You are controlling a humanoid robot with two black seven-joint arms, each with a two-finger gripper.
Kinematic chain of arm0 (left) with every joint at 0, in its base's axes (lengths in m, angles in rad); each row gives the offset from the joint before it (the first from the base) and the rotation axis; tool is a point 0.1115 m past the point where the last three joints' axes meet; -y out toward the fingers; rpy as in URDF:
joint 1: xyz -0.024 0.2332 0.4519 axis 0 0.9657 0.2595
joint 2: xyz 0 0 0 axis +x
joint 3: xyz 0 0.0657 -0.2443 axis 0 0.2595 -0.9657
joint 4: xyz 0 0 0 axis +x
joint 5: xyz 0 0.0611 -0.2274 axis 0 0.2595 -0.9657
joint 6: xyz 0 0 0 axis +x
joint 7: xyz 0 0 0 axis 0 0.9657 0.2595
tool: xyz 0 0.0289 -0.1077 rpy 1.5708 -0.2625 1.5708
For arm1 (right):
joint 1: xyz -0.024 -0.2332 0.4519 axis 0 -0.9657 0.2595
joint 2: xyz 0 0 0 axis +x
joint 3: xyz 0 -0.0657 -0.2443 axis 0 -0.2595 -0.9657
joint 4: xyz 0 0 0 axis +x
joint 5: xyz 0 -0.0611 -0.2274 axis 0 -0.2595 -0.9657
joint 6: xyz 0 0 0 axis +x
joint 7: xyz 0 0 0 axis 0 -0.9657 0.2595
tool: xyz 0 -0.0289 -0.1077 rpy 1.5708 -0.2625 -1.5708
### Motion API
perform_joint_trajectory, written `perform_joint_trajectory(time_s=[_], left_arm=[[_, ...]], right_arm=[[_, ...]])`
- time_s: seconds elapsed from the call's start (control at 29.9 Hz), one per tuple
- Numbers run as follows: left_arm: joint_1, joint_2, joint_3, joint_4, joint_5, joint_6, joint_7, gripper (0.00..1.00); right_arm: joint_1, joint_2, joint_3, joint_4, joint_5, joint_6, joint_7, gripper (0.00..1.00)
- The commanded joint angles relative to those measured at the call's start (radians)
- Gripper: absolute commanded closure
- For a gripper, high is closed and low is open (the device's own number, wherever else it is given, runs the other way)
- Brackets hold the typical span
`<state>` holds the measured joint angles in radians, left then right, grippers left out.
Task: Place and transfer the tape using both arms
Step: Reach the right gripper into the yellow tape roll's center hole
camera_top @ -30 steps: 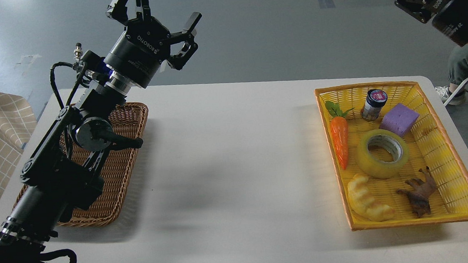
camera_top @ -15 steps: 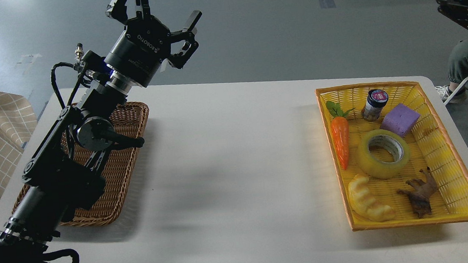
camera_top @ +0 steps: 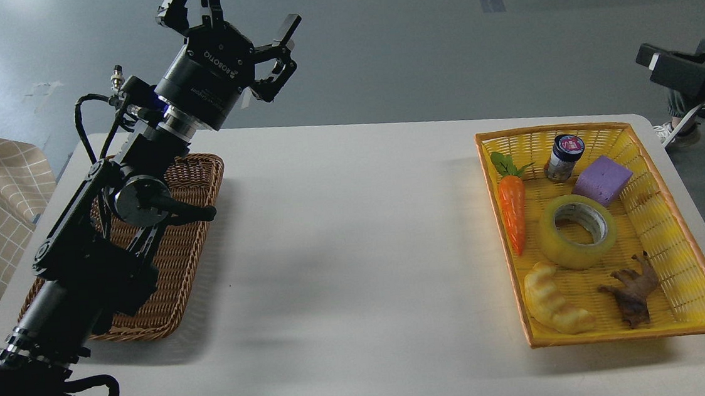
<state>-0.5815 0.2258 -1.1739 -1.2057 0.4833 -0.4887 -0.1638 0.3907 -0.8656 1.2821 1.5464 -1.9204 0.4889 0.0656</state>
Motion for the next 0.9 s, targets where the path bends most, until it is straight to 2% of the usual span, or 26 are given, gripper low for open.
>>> perform_joint_trajectory(time_s=[0.0,0.47,0.87], left_arm=[[0.000,0.003,0.000,0.001,0.000,0.000,0.000,0.02],[0.023,0.000,-0.003,0.006,-0.011,0.000,0.000,0.02],[0.028,0.000,0.000,0.008,-0.011,0.000,0.000,0.02]], right_arm=[[-0.003,0.037,-0.078,-0.031,-0.107,0.000,0.002,0.02],[-0.062,0.180,-0.078,-0.201,-0.175,0.000,-0.007,0.01],[-0.168,0.255,-0.063,-0.201,-0.183,0.000,-0.007,0.01]])
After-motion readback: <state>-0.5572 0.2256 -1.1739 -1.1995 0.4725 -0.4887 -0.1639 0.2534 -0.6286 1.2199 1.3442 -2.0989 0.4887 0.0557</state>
